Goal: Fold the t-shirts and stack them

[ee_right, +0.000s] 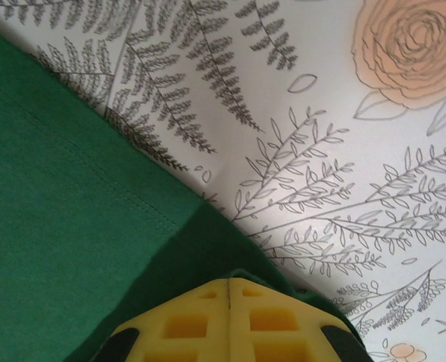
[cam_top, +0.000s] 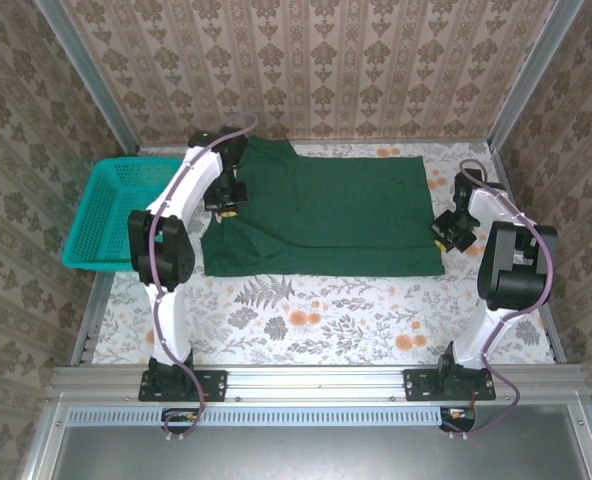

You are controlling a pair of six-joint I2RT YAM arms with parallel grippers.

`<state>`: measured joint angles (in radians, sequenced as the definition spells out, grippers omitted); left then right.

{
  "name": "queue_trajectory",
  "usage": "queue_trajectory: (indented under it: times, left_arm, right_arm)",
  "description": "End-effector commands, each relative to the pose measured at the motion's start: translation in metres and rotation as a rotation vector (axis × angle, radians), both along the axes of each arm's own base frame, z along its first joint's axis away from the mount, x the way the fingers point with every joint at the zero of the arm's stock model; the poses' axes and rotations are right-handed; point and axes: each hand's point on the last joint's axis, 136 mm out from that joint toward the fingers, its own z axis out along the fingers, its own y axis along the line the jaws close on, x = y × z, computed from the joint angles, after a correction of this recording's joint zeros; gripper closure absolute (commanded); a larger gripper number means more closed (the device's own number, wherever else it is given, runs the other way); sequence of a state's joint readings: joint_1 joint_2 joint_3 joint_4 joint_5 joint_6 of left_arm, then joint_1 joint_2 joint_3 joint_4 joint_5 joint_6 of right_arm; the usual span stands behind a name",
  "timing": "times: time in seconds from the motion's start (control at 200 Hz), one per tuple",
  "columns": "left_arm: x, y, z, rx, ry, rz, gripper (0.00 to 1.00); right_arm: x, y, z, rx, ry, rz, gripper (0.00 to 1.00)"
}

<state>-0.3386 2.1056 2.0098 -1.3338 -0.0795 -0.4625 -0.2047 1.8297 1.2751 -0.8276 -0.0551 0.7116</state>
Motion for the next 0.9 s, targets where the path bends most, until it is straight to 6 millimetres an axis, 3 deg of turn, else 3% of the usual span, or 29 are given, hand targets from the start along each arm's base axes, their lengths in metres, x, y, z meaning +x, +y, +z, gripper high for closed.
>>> queue_trajectory:
  times: [0.0,0.075,0.205,0.265,0.315,0.41,0.485,0.545,0.615,0.695,0.78,0.89]
  left_arm:
    - [0.013,0.002,-0.006,0.022,-0.007,0.001,0.90]
    - [0.022,-0.002,-0.011,0.018,-0.006,0.006,0.85]
    - [0.033,0.006,-0.004,0.042,-0.030,0.044,0.67]
    - [0.034,0.015,0.006,0.046,-0.056,0.069,0.46]
    - [0.030,0.023,0.013,0.043,-0.071,0.094,0.44]
    - [0.014,0.029,0.021,-0.005,-0.098,0.127,0.43]
    - [-0.002,0.015,0.021,-0.119,-0.118,0.126,0.53]
    - [-0.020,0.000,0.009,-0.218,-0.104,0.124,0.60]
    - [-0.038,-0.016,-0.006,-0.301,-0.077,0.116,0.68]
    - [-0.056,-0.023,-0.025,-0.310,-0.032,0.108,0.70]
    - [-0.065,-0.024,-0.045,-0.305,-0.002,0.103,0.71]
    - [-0.072,-0.012,-0.072,-0.239,0.040,0.115,0.73]
  right_arm:
    - [0.002,-0.005,-0.004,-0.029,0.046,0.025,1.00]
    - [0.005,-0.007,-0.007,-0.034,0.059,0.031,0.99]
    - [0.012,-0.013,0.003,-0.036,0.058,0.032,0.60]
    - [0.016,-0.015,0.015,-0.045,0.027,0.033,0.49]
    - [0.018,-0.016,0.028,-0.054,-0.007,0.034,0.46]
    - [0.017,-0.006,0.048,-0.017,-0.088,0.036,0.46]
    - [0.015,0.020,0.053,0.062,-0.158,0.070,0.52]
    - [0.009,0.047,0.052,0.122,-0.182,0.122,0.57]
    - [-0.003,0.075,0.044,0.163,-0.161,0.198,0.67]
    - [-0.018,0.093,0.030,0.177,-0.128,0.240,0.75]
    - [-0.033,0.097,0.010,0.176,-0.092,0.232,0.76]
    - [-0.049,0.092,-0.014,0.153,-0.020,0.234,0.77]
